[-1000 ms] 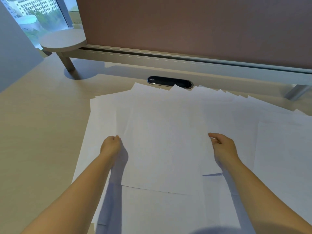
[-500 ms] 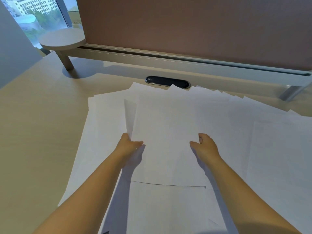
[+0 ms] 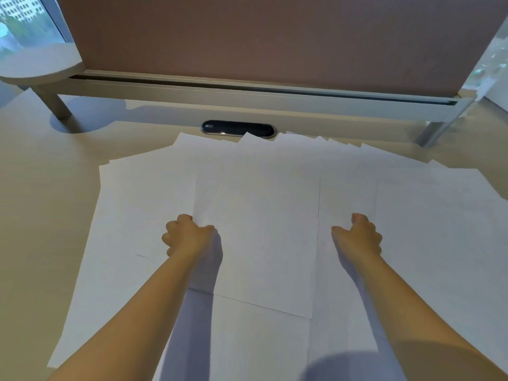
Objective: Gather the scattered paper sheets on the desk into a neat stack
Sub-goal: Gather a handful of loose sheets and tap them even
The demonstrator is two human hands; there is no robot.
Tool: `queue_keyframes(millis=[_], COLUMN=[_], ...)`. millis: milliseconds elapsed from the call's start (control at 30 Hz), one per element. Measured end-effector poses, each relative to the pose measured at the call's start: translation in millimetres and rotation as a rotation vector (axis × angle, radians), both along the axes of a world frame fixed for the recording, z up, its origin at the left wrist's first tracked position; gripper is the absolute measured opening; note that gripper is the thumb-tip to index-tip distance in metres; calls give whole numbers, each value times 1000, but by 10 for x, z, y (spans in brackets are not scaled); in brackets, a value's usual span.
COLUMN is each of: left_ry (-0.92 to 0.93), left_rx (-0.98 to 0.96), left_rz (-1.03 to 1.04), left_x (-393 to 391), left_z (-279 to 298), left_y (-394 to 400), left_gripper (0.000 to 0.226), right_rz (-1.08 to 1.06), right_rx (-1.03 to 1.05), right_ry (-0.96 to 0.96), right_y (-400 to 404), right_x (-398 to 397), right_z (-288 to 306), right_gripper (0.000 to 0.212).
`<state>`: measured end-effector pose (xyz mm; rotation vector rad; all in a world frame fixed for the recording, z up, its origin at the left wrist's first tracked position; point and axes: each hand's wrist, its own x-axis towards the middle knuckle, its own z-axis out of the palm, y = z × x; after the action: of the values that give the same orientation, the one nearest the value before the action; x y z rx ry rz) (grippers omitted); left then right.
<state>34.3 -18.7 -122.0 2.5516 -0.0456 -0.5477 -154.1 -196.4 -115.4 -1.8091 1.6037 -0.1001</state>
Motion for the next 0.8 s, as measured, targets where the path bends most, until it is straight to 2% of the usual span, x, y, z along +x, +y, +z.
queue_keyframes(millis=[100, 233, 333, 467, 567, 600, 667, 700, 733, 800], left_ry=[84, 235, 270, 369, 474, 457, 307, 216, 142, 73], left_rx=[-3, -172, -210, -409, -424, -406, -317, -263, -238, -257], left_rz=[9, 17, 5, 66, -47, -80, -142, -156, -151, -118], left_x=[-54, -110, -134, -208, -376, -428, -486, -493, -486, -450], left_z=[44, 119, 105, 114, 130, 123, 112, 109, 122, 153], left_y=[-135, -238, -175, -38, 4, -1, 6, 22, 51, 150], left_gripper=[54, 62, 66, 50, 24, 20, 11, 6, 3, 2], right_rz=[9, -17, 5, -40, 21, 39, 95, 141, 182, 199], right_rx=[91, 257, 335, 295, 332, 330, 235, 170, 114, 97], right_ry=[-162, -385, -454, -416, -404, -401, -320, -236, -155, -128], right_y=[26, 111, 130, 79, 99, 111, 112, 108, 100, 86], right_x=[103, 234, 215, 104, 35, 17, -11, -25, -30, -28], right_z=[-51, -121, -137, -138, -148, -148, -121, -88, -47, -2], right_gripper=[69, 76, 78, 66, 34, 27, 21, 25, 39, 64])
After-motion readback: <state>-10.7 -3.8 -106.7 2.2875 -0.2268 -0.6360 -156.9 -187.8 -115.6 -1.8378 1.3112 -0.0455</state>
